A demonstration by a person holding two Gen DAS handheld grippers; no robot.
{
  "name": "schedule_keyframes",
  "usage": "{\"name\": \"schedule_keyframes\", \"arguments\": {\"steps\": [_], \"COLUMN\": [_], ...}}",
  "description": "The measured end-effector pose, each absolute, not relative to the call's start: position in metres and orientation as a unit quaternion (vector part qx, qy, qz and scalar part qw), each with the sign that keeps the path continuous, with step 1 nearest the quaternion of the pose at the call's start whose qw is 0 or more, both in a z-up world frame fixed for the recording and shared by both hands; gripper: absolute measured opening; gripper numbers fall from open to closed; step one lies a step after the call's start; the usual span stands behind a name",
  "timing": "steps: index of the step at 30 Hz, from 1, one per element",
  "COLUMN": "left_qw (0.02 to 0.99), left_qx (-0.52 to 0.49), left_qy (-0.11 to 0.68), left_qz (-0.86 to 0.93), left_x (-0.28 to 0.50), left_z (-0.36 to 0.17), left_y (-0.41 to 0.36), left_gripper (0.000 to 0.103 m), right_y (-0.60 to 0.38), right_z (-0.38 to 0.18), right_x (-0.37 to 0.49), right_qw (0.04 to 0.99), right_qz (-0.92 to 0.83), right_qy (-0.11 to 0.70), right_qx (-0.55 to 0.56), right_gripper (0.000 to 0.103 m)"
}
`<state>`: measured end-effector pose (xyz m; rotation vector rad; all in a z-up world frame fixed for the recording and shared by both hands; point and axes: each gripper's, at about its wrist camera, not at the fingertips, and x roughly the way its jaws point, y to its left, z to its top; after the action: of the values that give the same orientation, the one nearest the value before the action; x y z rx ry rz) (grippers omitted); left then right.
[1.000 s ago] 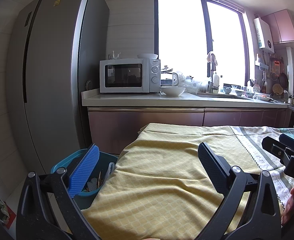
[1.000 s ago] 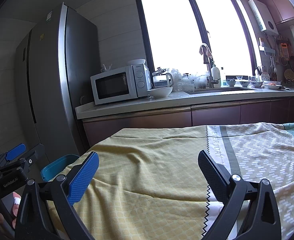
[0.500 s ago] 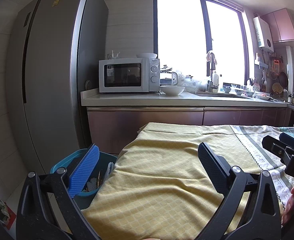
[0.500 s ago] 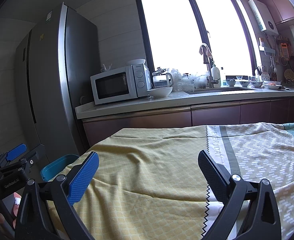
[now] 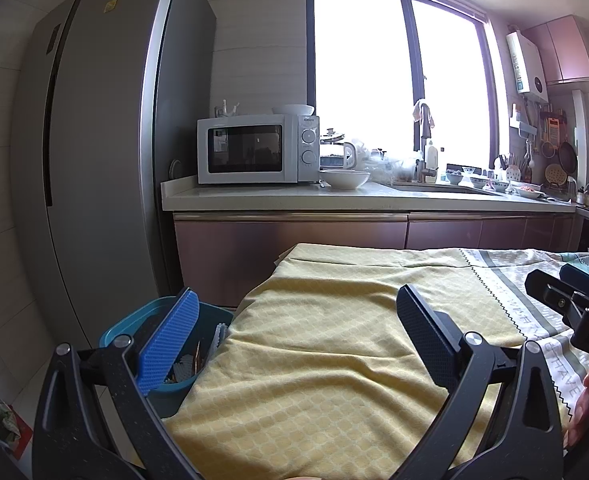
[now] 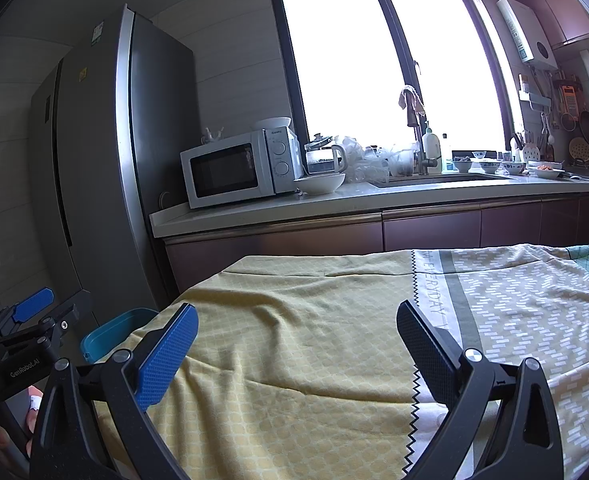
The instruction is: Collect trash
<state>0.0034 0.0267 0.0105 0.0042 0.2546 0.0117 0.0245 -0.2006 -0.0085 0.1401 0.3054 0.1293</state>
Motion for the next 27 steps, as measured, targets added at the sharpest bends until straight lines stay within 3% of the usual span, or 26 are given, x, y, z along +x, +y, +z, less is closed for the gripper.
{"name": "schedule_keyframes", "arguments": {"steps": [27], "left_qw": [0.991], "left_qx": [0.004], "left_qy": [0.134], "left_qz": [-0.003], "left_x": [0.0137], "left_z": [0.0063], "left_y": [0.0270], "left_gripper": [0.097], "right_y": [-0.2046], "right_z": [-0.0099], "right_x": [0.0274], "right_qw": [0.984], "right_qz": [0.061], "right_qy": [0.153], "right_qx": [0.071], "right_gripper": [0.096]}}
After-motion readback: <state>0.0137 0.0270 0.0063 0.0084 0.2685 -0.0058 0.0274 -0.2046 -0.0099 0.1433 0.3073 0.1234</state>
